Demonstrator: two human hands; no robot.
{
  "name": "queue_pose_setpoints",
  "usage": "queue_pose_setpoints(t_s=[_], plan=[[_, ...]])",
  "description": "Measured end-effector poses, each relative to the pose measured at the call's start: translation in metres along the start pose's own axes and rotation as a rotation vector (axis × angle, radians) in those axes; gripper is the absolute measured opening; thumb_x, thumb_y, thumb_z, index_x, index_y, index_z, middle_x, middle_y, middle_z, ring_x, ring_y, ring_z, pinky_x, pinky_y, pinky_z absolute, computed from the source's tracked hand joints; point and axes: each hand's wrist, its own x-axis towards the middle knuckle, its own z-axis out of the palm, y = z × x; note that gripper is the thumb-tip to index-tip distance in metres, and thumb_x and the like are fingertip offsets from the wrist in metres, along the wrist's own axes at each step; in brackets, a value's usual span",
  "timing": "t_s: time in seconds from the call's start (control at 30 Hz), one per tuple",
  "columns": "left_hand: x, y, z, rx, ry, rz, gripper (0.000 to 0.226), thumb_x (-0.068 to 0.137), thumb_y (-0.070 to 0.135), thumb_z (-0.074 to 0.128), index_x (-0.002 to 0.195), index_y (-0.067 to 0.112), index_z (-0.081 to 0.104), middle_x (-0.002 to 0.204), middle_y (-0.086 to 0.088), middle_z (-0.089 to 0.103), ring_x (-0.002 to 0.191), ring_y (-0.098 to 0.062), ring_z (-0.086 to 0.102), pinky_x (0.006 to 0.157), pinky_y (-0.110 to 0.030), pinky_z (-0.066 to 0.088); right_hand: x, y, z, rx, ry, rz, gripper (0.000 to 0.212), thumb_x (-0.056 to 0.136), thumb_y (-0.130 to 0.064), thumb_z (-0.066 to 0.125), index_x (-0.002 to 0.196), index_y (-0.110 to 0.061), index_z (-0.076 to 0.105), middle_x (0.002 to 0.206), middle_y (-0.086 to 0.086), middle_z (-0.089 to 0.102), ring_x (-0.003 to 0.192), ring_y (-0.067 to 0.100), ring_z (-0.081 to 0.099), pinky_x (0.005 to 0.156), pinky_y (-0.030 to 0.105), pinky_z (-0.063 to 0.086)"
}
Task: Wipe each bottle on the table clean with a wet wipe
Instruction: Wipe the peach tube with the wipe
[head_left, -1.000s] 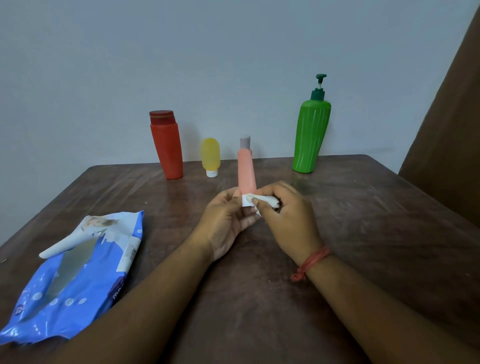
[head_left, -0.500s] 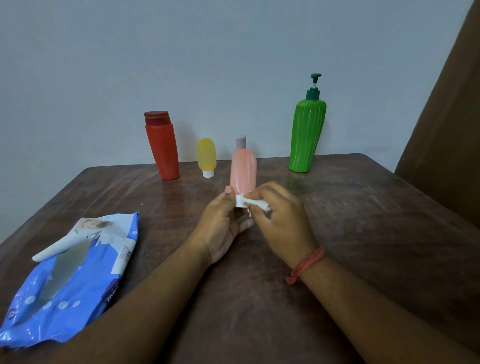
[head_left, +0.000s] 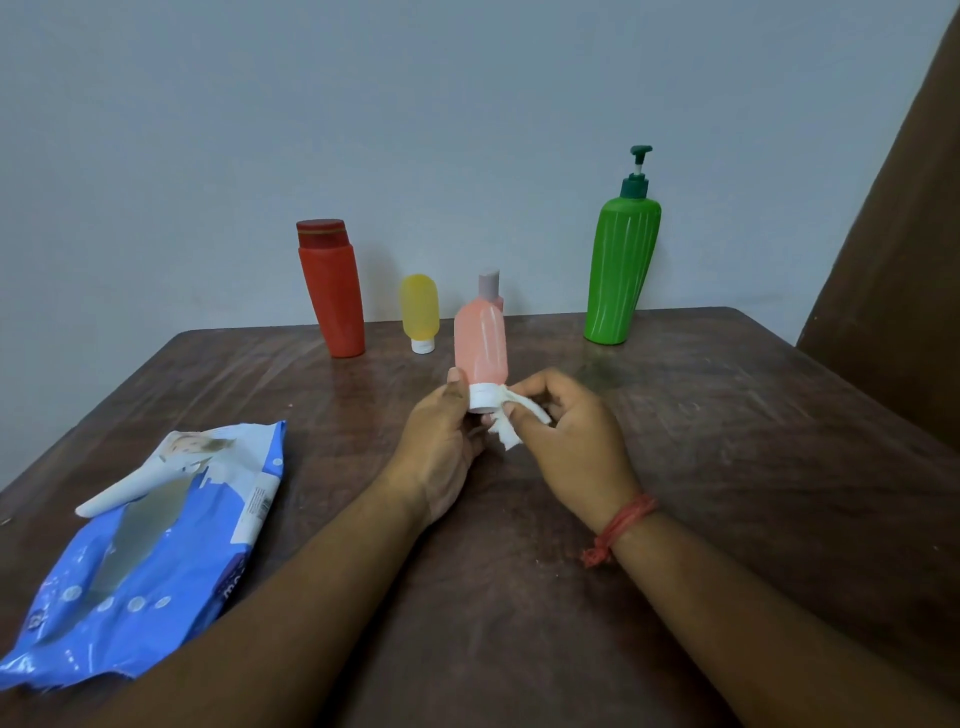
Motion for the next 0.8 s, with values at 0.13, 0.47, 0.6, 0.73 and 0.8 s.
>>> queue_pose_setpoints(t_s=[0.13,0.47,0.6,0.73,0.8], plan=[[0.0,-0.002,0.0,0.1,-0.022,-0.001,0.048,0.108,0.036,0.032,0.119,0.001,0.062,0.101,-0.015,0.072,0.09,-0.021,0.067,0.093,-0.041,0.053,0.003,0.002,0.001,0.178,0.043,0.116,0.008,0.092,-0.008,0.068,0.091,-0.016,0.069,0.087,0.002,0.075,0.083,0.02,0.072,0.077,0.044,0.06],[-0.002,-0.002,-0.001,0.241,-0.108,0.02,0.046,0.109,0.037,0.03,0.122,0.007,0.064,0.095,-0.014,0.07,0.081,-0.018,0.061,0.096,-0.041,0.052,0.008,-0.001,-0.007,0.226,0.05,0.113,0.005,0.092,-0.007,0.07,0.089,-0.012,0.069,0.086,0.006,0.074,0.075,0.01,0.067,0.068,0.031,0.055],[-0.003,-0.002,-0.002,0.188,-0.178,0.011,0.055,0.104,0.045,0.035,0.126,0.0,0.059,0.095,-0.014,0.071,0.077,-0.017,0.064,0.094,-0.043,0.054,0.004,0.001,-0.007,0.165,0.023,0.084,0.004,0.092,-0.01,0.07,0.089,-0.013,0.069,0.085,0.003,0.074,0.078,0.019,0.07,0.068,0.037,0.057],[-0.004,-0.003,-0.003,0.2,-0.282,0.035,0.044,0.102,0.037,0.048,0.125,0.0,0.055,0.094,-0.01,0.063,0.07,-0.013,0.053,0.088,-0.042,0.049,0.007,0.001,-0.008,0.149,0.023,0.074,0.007,0.091,-0.01,0.071,0.088,-0.016,0.07,0.083,0.001,0.074,0.077,0.015,0.071,0.067,0.033,0.058],[-0.003,-0.005,-0.005,0.198,-0.315,0.029,0.035,0.101,0.033,0.053,0.114,0.0,0.055,0.087,-0.008,0.057,0.066,-0.014,0.05,0.094,-0.044,0.051,0.013,0.004,-0.014,0.14,0.117,0.084,0.013,0.09,-0.008,0.071,0.085,-0.02,0.069,0.081,0.0,0.073,0.074,0.011,0.068,0.067,0.032,0.056]])
